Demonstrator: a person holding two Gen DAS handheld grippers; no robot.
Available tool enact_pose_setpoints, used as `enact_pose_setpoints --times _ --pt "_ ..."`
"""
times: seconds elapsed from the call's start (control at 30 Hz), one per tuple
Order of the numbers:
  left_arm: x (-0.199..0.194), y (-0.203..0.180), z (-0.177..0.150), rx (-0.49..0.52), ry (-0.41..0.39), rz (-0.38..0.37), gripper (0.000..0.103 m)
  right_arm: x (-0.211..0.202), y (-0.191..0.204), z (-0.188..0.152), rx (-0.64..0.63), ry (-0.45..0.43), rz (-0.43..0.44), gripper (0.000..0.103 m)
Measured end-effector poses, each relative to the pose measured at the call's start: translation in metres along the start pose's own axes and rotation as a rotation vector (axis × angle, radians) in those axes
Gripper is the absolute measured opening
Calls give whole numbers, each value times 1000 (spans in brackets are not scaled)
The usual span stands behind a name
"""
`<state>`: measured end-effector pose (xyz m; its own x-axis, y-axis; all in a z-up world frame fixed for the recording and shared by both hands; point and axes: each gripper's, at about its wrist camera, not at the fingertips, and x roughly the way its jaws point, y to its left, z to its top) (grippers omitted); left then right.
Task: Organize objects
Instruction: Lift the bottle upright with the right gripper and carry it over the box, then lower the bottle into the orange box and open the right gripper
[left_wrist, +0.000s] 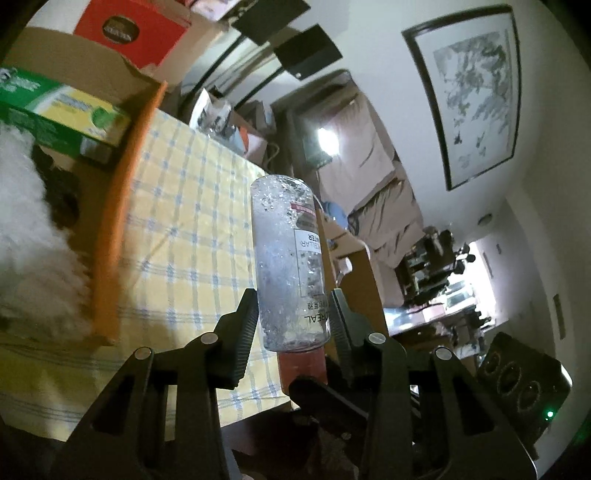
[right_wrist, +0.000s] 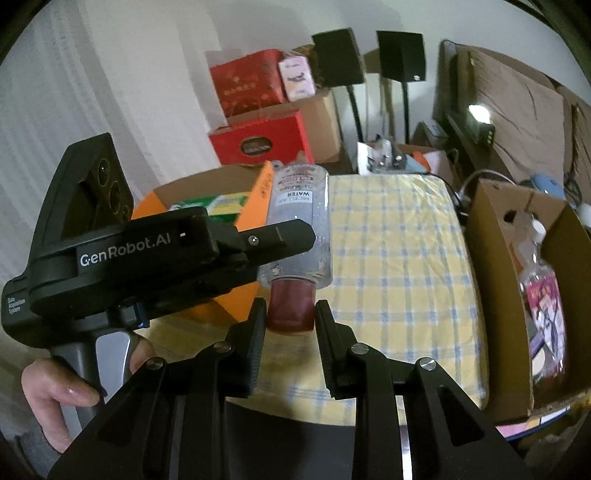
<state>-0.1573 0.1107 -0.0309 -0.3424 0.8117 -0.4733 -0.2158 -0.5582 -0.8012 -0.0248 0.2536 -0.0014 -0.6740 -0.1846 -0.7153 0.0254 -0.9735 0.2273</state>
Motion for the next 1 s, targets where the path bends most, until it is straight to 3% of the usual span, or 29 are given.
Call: enact_pose_setpoints --times 0.5,1.0 --pt "-64 75 34 -93 -106 136 36 67 78 25 -95 85 152 26" --pt "-81 131 44 -125 -103 296 36 138 113 28 -88 197 264 26"
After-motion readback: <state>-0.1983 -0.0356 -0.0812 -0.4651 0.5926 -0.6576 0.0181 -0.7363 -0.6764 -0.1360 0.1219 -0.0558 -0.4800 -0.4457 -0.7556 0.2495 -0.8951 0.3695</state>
